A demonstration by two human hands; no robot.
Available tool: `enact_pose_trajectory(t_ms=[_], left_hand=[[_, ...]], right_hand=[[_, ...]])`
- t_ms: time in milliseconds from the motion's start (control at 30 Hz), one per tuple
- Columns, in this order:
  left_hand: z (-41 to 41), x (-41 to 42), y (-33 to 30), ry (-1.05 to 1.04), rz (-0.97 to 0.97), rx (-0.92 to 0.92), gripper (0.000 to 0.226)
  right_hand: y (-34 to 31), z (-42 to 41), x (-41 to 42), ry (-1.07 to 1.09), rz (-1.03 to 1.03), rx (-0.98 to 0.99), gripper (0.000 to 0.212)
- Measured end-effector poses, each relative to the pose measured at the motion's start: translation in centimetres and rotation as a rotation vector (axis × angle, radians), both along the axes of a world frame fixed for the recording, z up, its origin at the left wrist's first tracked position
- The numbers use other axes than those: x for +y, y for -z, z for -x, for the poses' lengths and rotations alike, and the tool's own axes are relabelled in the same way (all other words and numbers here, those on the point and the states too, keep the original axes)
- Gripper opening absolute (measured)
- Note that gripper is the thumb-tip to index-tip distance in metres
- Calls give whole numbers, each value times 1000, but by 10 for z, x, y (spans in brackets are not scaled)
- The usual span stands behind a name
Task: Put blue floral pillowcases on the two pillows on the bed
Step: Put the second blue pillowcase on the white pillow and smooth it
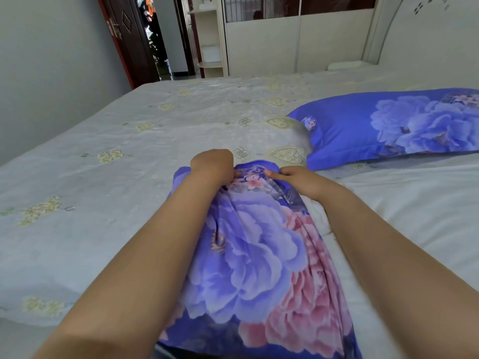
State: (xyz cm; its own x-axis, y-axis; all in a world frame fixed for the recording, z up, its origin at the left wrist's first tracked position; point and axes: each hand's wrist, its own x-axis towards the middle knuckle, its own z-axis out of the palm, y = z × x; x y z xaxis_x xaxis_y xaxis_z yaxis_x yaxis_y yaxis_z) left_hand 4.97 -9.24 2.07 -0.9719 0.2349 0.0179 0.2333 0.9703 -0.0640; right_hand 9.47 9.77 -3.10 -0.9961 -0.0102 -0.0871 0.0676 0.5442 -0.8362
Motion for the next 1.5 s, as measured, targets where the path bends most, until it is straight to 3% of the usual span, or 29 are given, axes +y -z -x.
enact_pose_trajectory(t_ms=[67, 200, 300, 400, 467, 500, 567, 667, 767, 867, 933, 1033, 1100, 1200, 1267, 1333, 1400, 1467, 1500], left_hand=[[1, 4, -1, 24, -10, 58, 27], [-6, 19, -12, 134, -177, 236, 24], [-18, 42, -5, 236, -361, 166, 19], [-24, 42, 9, 187, -647, 42, 15], [-28, 32, 16, 167, -752, 70, 10], [-32, 26, 18, 165, -720, 121, 16], [-40, 11, 21, 98, -468, 219, 43], [-41, -18, 18, -112, -180, 103, 73], [-34, -39, 15, -130, -63, 8, 56], [-38, -37, 10, -48, -47, 158, 29], [-41, -30, 1, -50, -63, 229, 26], [-37, -21, -15, -63, -133, 269, 29], [-32, -8, -17, -56, -236, 237, 29], [-36, 17, -2, -16, -398, 133, 30], [-44, 24, 12, 12, -468, 111, 30], [-50, 19, 24, 27, -504, 129, 29], [-54, 9, 32, 31, -538, 148, 23], [-56, 1, 36, 34, -570, 123, 17], [-56, -2, 37, 41, -594, 88, 16]], right_hand=[[4, -3, -1, 3, 63, 87, 43], [5, -6, -9, -43, 297, 169, 19], [11, -6, -14, -117, 429, 208, 22], [21, -11, -14, -74, 533, 122, 15], [25, -9, -13, 8, 539, 142, 18], [26, -7, -11, 70, 525, 178, 21], [26, -3, -10, 175, 514, 236, 25], [32, 0, -10, 365, 450, 291, 36], [45, -2, -11, 546, 424, 361, 43], [49, -7, -13, 581, 438, 399, 36], [49, -8, -11, 553, 487, 378, 21], [43, -11, -10, 478, 519, 344, 30], [37, -13, -17, 393, 461, 351, 28], [29, -16, -30, 318, 317, 383, 7], [31, -14, -31, 284, 207, 408, 36], [34, -14, -29, 284, -135, 454, 53], [24, -18, -30, 313, -530, 613, 49], [3, -17, -39, 163, -543, 720, 35], [-6, -16, -44, 49, -452, 634, 29]])
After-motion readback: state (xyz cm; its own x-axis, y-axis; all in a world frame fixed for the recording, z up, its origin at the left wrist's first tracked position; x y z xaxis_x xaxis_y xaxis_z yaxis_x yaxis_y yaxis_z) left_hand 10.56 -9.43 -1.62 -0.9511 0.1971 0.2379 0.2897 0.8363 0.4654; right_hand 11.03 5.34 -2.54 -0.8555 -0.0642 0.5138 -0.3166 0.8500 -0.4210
